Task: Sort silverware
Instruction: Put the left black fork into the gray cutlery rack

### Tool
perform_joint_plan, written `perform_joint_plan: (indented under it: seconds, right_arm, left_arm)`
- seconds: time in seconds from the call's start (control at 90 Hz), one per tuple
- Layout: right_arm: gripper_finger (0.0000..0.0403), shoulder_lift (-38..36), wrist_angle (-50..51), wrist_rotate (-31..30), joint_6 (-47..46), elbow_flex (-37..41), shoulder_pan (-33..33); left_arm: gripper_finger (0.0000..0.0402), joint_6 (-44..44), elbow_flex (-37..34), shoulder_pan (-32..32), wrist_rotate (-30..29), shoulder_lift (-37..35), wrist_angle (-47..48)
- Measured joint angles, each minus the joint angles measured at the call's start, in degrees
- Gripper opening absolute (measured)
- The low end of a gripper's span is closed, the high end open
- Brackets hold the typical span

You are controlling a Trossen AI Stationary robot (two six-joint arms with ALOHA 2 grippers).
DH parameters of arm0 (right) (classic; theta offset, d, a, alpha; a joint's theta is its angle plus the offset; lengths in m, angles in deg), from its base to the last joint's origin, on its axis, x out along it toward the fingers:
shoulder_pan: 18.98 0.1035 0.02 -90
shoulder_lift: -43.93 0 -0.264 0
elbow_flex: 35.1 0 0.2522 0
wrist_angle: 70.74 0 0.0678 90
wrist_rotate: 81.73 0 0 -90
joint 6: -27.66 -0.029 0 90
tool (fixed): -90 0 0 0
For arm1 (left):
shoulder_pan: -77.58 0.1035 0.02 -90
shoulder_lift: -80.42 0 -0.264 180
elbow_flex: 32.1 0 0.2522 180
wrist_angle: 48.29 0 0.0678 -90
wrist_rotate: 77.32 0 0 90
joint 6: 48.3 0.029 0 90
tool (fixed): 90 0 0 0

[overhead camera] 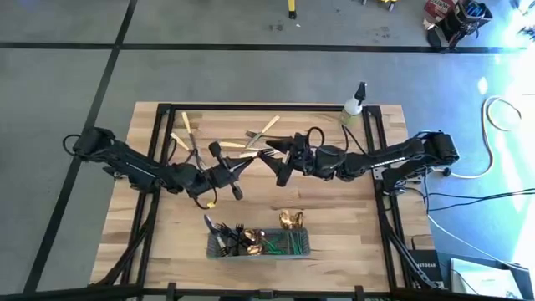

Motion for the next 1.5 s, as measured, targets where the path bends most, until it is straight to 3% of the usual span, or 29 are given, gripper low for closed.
perform_joint_plan:
  seconds: [0.611,0.911,1.2,1.5]
  right_arm:
    - [0.015,0.2,-1.1,0.7,-2.0,0.0,-0.7]
    - [0.0011,2.6,-3.7,4.4,-1.6,-0.3,-0.8]
    - [0.0002,2.9,-4.0,6.1,-1.2,-0.3,-0.8]
    - [0.0,2.8,-4.1,7.6,0.0,-0.3,-0.8]
  left_arm:
    - [0.0003,-0.2,0.0,0.2,-0.2,0.0,-0.1]
    - [0.0003,-1.1,-0.1,0.3,0.0,0.0,0.8]
    - [0.0028,0.3,-0.1,0.4,-1.0,0.0,1.0]
    - [0.0116,1.5,-0.1,-0.1,-1.0,-1.0,0.7]
